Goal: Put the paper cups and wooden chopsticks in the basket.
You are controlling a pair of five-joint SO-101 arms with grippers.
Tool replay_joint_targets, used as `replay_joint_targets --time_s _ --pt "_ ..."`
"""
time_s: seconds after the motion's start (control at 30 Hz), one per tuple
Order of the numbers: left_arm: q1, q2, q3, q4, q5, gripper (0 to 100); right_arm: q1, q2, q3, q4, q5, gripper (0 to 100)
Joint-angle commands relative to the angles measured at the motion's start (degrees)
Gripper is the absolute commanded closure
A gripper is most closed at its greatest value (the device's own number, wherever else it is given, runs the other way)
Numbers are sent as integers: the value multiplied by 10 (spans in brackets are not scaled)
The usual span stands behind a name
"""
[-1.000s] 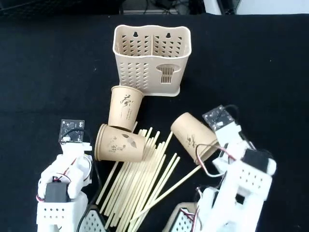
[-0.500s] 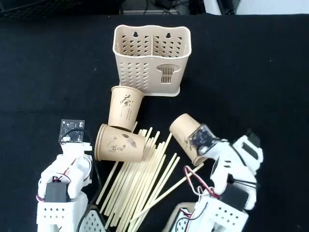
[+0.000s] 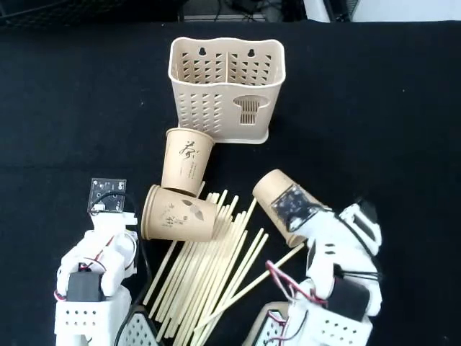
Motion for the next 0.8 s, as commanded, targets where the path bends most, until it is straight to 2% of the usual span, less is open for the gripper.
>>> replay_joint_targets --time_s 0.0,0.2,0.27,0.43,0.63,0.77 --pt "0 -3 7 13 3 968 -37 -25 -83 79 0 737" --pt "0 -3 7 13 3 968 -36 -19 -127 184 121 738" --pt "0 -3 7 13 3 968 -37 -18 -115 197 135 740" --pt "0 -3 7 13 3 968 -38 10 -78 164 136 802" --pt "0 -3 7 13 3 968 -36 72 11 52 120 760" --pt "0 -3 7 13 3 968 -39 97 22 16 120 759"
